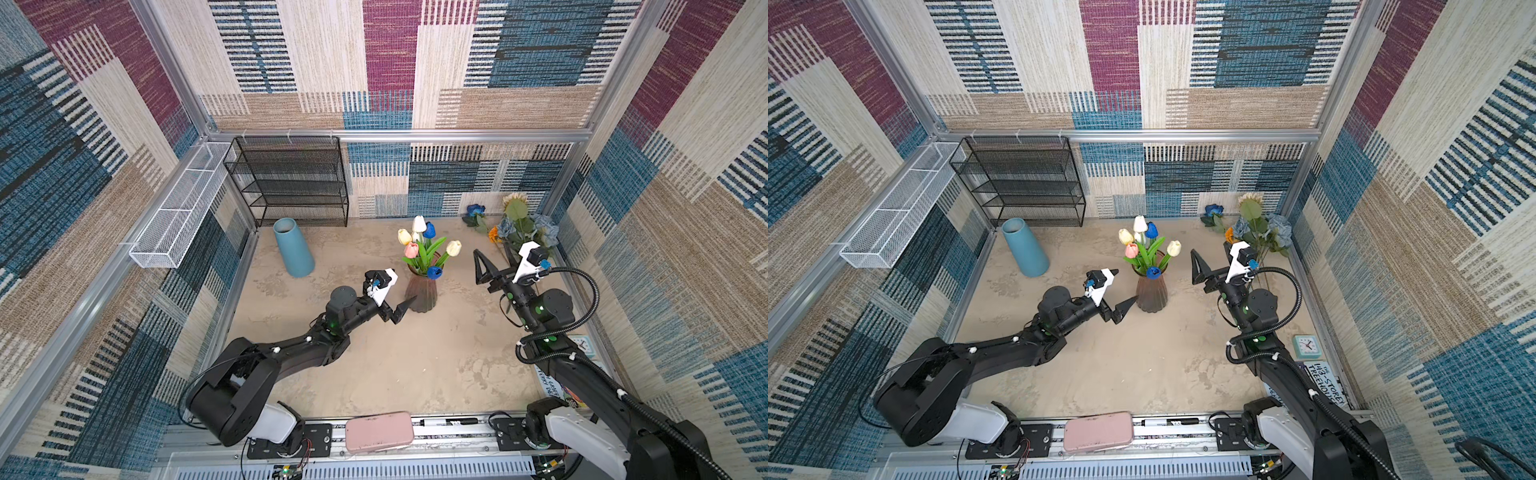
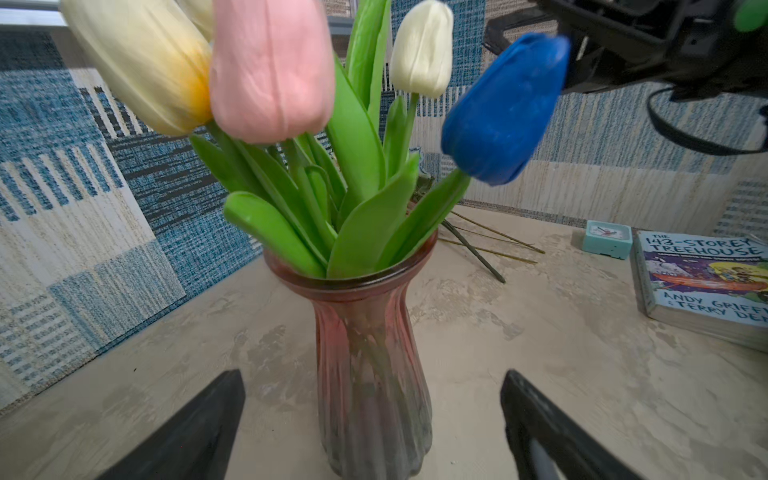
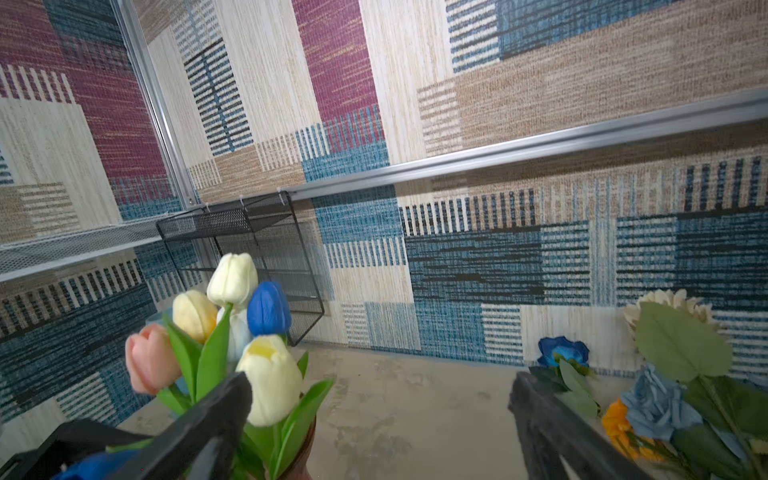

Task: Arrange the flowers into the vase
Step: 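Draw the right gripper back while the left gripper moves into the tulip leaves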

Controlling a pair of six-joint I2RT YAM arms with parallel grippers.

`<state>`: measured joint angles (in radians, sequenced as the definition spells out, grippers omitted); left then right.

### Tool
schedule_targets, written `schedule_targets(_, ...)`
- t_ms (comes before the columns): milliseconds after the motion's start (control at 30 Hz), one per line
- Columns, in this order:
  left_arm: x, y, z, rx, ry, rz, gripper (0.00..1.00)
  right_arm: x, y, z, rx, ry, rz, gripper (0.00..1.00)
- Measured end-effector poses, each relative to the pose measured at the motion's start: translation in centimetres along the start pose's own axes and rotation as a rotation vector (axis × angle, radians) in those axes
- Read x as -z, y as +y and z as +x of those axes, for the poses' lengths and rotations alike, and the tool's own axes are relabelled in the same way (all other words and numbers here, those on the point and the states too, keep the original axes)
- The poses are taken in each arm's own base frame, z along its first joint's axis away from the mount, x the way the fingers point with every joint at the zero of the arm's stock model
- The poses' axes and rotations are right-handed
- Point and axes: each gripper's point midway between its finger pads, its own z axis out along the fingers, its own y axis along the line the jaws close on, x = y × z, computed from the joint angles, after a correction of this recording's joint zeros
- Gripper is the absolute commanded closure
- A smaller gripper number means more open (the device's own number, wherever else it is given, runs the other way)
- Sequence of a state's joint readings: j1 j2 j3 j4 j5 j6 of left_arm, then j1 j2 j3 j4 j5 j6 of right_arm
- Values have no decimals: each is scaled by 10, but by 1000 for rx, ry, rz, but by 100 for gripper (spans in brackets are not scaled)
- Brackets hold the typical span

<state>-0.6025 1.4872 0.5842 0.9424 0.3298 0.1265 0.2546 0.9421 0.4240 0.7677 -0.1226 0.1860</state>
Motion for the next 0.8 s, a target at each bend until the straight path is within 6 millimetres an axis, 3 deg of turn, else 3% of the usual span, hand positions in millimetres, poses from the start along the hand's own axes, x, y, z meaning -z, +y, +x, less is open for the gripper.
schedule_targets(167, -25, 3, 9, 8, 7, 27, 1, 27, -3, 19, -2, -2, 12, 0)
schedule_targets(333, -47, 5, 19, 23, 4, 52, 1, 47, -1, 20, 23, -46, 3, 0)
schedule_targets(500, -64, 6, 26, 25, -11, 74, 1, 58, 5, 9, 57, -105, -20, 0)
schedule_targets(800, -84, 7, 30, 14, -49, 95, 3, 64, 5, 8, 74, -120, -21, 0)
